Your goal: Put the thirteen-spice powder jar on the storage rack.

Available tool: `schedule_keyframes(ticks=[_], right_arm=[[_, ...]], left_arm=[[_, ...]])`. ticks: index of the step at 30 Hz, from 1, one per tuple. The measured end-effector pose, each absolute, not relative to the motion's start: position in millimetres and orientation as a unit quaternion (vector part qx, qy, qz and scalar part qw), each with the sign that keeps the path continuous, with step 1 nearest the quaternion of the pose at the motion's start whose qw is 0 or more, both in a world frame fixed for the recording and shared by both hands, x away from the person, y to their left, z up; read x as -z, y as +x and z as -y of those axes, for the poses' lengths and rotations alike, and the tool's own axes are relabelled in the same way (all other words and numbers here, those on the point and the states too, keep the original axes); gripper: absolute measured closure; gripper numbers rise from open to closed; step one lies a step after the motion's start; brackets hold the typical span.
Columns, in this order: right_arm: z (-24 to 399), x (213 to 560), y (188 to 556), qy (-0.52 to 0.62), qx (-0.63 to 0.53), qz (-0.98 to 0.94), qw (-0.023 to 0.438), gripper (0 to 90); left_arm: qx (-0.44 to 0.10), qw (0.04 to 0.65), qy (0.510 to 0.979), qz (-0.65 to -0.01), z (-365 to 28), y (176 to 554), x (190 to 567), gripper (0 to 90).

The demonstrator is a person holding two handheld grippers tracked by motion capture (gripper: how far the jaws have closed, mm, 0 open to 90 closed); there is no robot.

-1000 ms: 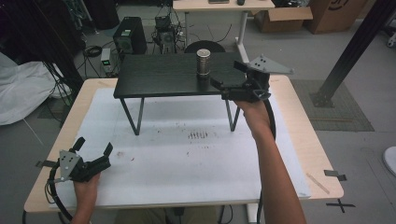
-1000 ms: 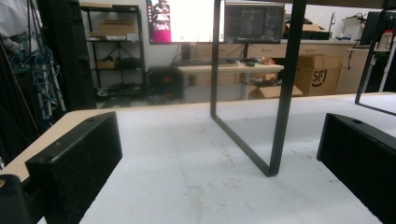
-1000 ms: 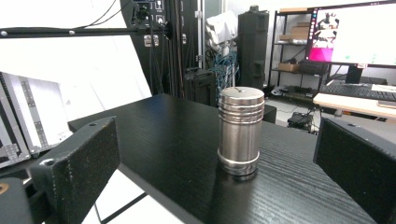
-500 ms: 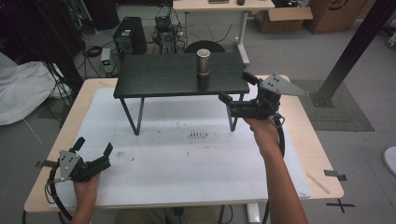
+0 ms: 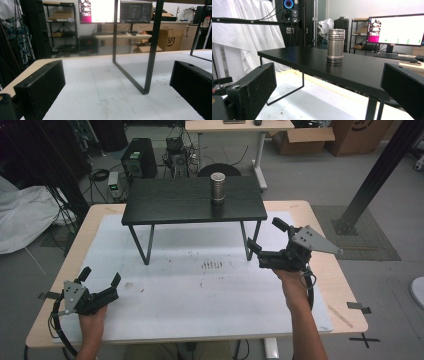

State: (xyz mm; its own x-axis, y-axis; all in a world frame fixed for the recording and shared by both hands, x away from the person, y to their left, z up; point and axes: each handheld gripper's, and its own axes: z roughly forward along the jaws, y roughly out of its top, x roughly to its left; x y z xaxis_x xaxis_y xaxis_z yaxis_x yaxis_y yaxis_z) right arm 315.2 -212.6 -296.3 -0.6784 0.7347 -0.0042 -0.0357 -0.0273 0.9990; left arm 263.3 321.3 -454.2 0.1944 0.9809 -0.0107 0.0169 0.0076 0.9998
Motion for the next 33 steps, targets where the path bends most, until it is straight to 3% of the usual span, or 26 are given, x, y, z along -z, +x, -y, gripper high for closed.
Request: schedule_keyframes(ticks=[33], right_arm=[[248, 394, 285, 0.343, -0.629, -0.606, 0.345, 0.2]], left_arm=[[-0.442, 0.544, 0.549, -0.455, -321, 263, 454, 0.5]])
